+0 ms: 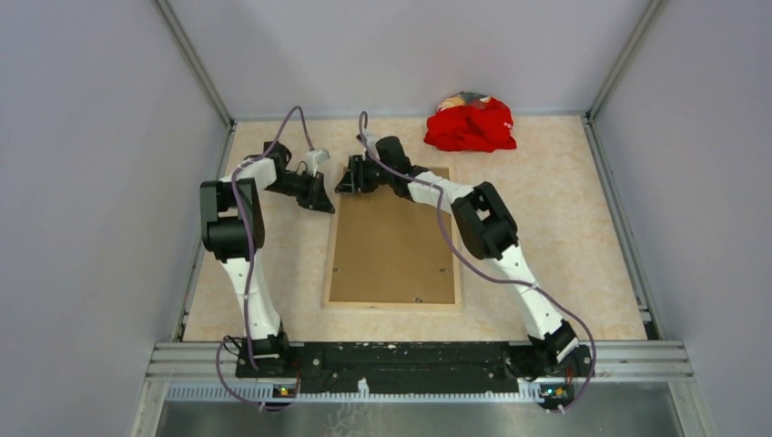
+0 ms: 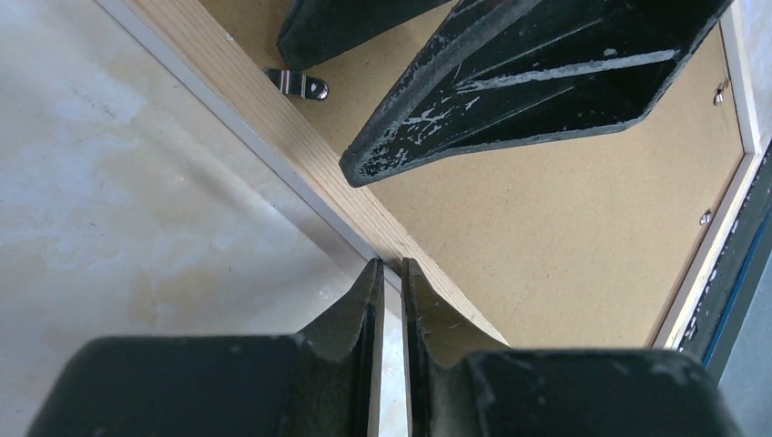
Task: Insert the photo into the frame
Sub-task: Install the photo frame at the center of the board.
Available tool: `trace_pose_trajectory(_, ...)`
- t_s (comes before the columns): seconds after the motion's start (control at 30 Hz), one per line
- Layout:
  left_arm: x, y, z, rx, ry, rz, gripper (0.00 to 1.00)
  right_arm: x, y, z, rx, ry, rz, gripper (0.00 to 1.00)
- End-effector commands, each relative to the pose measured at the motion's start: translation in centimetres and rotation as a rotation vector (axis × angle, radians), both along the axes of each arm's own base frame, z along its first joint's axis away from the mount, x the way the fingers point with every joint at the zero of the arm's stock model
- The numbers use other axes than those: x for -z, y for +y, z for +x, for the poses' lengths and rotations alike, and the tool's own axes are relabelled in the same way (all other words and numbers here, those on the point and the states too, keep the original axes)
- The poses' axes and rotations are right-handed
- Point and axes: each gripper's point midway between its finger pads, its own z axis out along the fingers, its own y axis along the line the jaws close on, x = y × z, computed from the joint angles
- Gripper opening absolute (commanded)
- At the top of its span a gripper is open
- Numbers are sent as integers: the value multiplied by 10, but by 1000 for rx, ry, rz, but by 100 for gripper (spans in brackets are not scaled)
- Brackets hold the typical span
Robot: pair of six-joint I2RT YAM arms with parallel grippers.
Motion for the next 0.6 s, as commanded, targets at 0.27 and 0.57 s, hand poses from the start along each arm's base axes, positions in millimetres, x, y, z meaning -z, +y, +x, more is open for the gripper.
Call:
trace_pose_trajectory(0.27,21,-6,-11,51,35,46,16,13,2,-3,-82,4,-22,48)
trace_pose_trajectory(0.57,23,-5,-11,51,36,53,16,18,3,-7,-133,40,-7,47)
